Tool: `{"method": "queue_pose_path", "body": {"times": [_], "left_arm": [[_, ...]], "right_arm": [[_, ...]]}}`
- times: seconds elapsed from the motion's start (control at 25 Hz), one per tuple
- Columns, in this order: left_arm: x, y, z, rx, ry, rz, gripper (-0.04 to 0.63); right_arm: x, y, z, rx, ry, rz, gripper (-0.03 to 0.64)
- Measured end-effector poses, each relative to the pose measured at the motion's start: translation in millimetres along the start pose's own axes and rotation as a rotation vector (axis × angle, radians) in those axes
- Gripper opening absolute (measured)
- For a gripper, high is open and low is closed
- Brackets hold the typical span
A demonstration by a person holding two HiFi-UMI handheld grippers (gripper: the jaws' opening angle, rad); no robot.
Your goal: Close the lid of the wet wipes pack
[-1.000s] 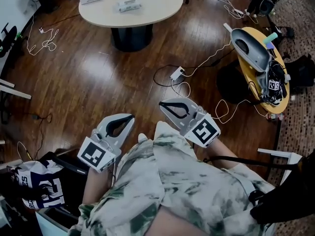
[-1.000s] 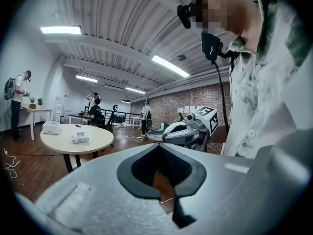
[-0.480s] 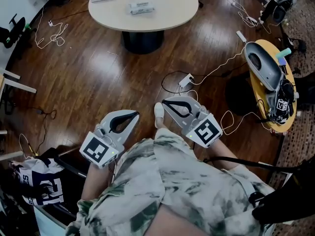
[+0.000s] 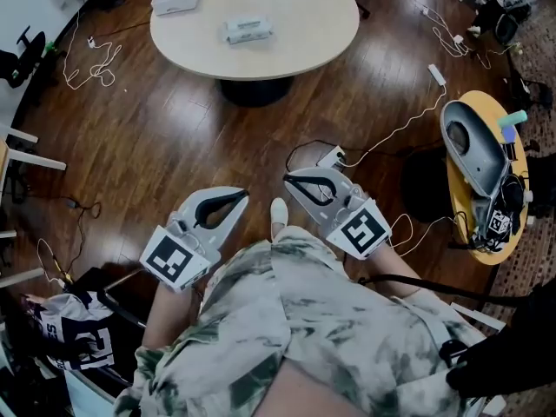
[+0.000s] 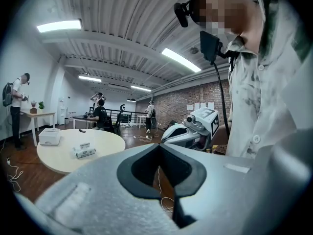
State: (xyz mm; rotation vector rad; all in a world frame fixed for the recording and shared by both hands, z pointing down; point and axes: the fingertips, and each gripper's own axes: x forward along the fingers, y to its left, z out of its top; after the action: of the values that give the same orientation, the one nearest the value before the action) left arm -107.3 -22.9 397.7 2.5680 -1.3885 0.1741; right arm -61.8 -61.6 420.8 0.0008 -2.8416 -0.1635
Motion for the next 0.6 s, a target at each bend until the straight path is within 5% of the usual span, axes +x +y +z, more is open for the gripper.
{"method": "queue_pose_path", "body": {"times": [0.6], "left_arm": [[97,79,28,0.013,0.007,0.036,-0.002]], "right_arm": [[8,-124,-25,-0.019,0.015,0.013,0.006]]}}
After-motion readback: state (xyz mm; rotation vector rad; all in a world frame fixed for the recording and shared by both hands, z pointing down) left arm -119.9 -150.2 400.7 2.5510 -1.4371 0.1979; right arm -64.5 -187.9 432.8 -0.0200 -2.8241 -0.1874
